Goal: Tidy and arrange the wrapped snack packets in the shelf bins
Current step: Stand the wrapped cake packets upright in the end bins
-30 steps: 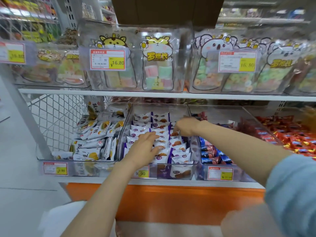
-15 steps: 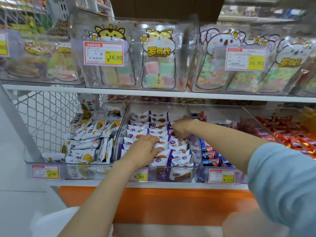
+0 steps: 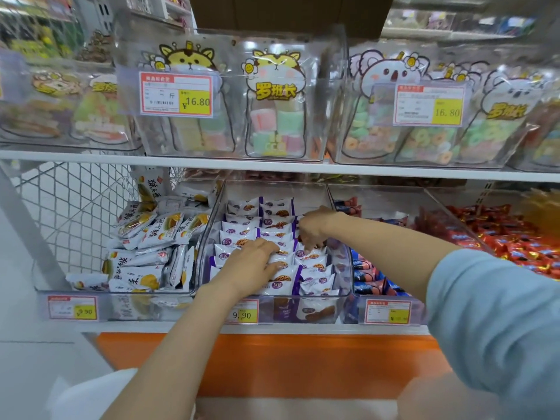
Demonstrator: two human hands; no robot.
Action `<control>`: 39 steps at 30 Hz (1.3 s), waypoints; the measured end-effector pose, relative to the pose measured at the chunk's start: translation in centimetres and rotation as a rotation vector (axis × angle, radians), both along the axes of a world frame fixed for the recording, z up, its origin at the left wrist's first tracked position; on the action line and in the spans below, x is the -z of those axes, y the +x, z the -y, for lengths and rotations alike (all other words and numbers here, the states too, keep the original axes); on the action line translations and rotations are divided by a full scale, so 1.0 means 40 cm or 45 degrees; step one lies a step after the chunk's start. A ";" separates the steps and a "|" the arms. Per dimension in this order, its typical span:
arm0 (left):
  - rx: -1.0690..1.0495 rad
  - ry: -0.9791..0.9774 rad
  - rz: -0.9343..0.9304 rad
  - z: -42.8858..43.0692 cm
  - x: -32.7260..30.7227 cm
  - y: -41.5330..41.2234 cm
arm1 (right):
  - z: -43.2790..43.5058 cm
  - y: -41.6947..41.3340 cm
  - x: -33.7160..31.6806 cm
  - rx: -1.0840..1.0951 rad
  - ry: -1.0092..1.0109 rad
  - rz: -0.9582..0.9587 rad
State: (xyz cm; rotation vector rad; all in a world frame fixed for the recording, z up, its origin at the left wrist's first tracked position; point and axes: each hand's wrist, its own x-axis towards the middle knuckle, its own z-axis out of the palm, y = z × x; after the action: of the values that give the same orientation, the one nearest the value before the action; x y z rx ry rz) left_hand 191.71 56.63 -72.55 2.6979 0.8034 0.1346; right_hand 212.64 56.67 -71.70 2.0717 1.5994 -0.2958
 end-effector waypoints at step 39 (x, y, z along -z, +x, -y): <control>0.053 -0.058 -0.053 -0.012 -0.015 -0.010 | -0.028 -0.001 -0.020 -0.027 0.005 0.224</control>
State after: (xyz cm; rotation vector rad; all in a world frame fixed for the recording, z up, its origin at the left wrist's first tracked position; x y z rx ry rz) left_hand 191.29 57.11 -71.95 2.6808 0.7522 0.0505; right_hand 212.59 57.81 -70.91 2.0220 1.5162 -0.0996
